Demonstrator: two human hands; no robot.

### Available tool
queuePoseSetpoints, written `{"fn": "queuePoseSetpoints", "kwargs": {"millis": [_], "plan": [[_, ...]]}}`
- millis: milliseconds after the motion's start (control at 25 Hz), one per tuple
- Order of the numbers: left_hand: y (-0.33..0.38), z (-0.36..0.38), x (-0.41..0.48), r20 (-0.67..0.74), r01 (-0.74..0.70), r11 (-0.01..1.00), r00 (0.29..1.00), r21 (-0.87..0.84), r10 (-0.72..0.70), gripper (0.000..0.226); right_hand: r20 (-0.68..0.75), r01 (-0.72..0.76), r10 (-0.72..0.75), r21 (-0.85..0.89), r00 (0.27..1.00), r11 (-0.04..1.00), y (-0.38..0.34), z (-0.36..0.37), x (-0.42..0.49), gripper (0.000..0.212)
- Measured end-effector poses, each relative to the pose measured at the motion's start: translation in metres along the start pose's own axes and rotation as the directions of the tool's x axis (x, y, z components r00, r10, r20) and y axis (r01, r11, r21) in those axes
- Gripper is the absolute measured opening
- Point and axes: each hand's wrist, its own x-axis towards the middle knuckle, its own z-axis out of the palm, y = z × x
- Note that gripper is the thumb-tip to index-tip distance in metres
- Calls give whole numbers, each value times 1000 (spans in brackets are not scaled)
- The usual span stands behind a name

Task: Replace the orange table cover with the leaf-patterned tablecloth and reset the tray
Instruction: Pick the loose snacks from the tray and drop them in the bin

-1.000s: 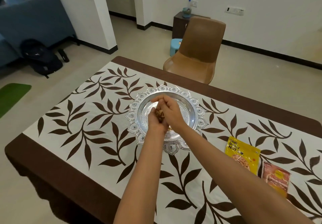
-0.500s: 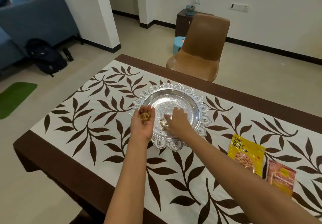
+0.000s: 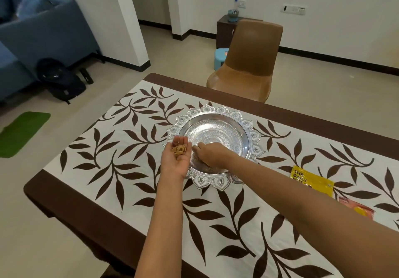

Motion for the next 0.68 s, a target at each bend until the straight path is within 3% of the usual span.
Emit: {"fn": "queuePoseSetpoints", "kwargs": {"millis": [120, 200, 280, 320, 360, 480, 680], "plan": [[-4, 2, 2, -55, 11, 998, 998, 62, -8, 35, -38, -155, 164, 178, 986, 972, -1, -10, 7, 20], [-10, 2, 5, -86, 25, 994, 996, 110, -16, 33, -80, -274, 372, 539, 925, 797, -2, -27, 11, 21], [-18, 7, 8, -103, 61, 987, 994, 152, -46, 37, -219, -159, 529, 801, 820, 577, -3, -47, 13, 27], [-23, 10, 9, -103, 94, 984, 992, 154, -79, 40, -259, -108, 553, 832, 792, 544, -5, -56, 13, 27], [-27, 13, 10, -92, 135, 982, 988, 134, -123, 43, -277, -92, 528, 818, 803, 568, -8, -63, 13, 27], [-33, 21, 10, -50, 204, 974, 979, 99, -200, 34, -299, -92, 339, 614, 892, 784, -12, -66, 12, 29], [-29, 26, 19, -25, 217, 958, 976, 187, -216, 20, -378, 19, 200, 503, 904, 864, 1, -54, 7, 27]]}}
